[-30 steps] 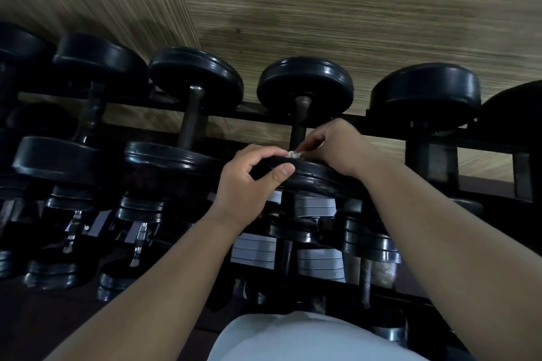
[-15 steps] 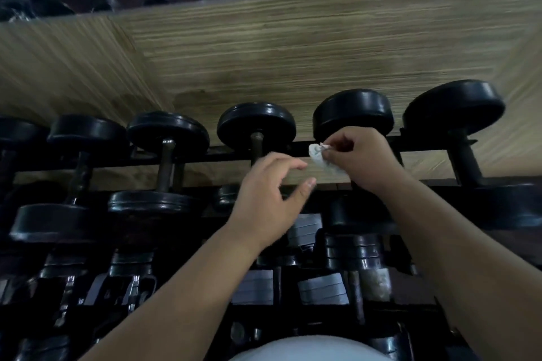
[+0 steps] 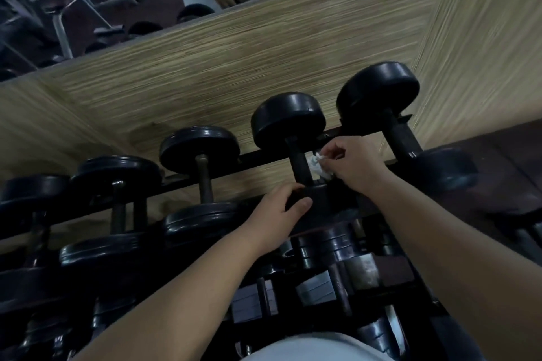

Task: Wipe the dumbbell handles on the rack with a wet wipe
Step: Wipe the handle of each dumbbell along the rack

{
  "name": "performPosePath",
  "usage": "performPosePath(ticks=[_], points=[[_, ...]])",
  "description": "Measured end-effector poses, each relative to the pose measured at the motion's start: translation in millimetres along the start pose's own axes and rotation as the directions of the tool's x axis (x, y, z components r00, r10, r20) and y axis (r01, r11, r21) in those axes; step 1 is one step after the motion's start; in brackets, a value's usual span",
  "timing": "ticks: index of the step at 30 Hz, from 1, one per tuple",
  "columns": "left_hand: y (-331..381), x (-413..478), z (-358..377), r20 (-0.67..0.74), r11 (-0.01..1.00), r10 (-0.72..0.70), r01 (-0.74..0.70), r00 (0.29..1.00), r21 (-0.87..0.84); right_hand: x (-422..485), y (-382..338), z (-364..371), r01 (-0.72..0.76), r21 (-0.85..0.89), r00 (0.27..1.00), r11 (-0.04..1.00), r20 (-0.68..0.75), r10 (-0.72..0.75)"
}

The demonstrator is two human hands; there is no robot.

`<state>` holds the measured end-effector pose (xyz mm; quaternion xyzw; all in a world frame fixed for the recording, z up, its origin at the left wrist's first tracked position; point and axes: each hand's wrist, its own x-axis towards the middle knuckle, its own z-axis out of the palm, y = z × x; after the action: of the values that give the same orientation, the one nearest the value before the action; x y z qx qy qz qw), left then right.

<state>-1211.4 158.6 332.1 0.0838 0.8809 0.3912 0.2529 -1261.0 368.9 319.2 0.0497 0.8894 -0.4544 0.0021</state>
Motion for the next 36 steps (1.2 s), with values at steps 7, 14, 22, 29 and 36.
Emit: performPosePath(ticks=[7, 14, 22, 29, 36], points=[[-13.8, -1.8, 8.9, -0.04, 0.995, -0.035, 0.03, 0.999, -0.1, 41.4, -15.0, 13.1, 0.064, -0.033, 0.997, 0.997, -0.034, -0.065], [-14.6, -0.7, 11.8, -0.049, 0.996, -0.022, 0.017, 0.999, -0.09, 62.4, -17.2, 30.2, 0.164, -0.15, 0.98, 0.975, 0.142, -0.143], [-17.1, -3.4, 17.9, -0.111, 0.989, 0.019, -0.035, 0.994, -0.144, 39.6, 9.0, 14.9, 0.177, -0.147, 0.905, 0.973, 0.412, -0.103], [-15.6, -9.8, 30.6, -0.223, 0.983, 0.069, -0.105, 0.972, -0.153, 73.6, 2.7, 36.9, 0.14, 0.04, 0.988, 0.989, 0.067, -0.142], [-17.3, -11.6, 19.7, -0.116, 0.984, 0.105, -0.12, 0.988, -0.128, 35.2, 12.2, 14.8, 0.177, -0.072, 0.904, 0.982, 0.407, -0.133]])
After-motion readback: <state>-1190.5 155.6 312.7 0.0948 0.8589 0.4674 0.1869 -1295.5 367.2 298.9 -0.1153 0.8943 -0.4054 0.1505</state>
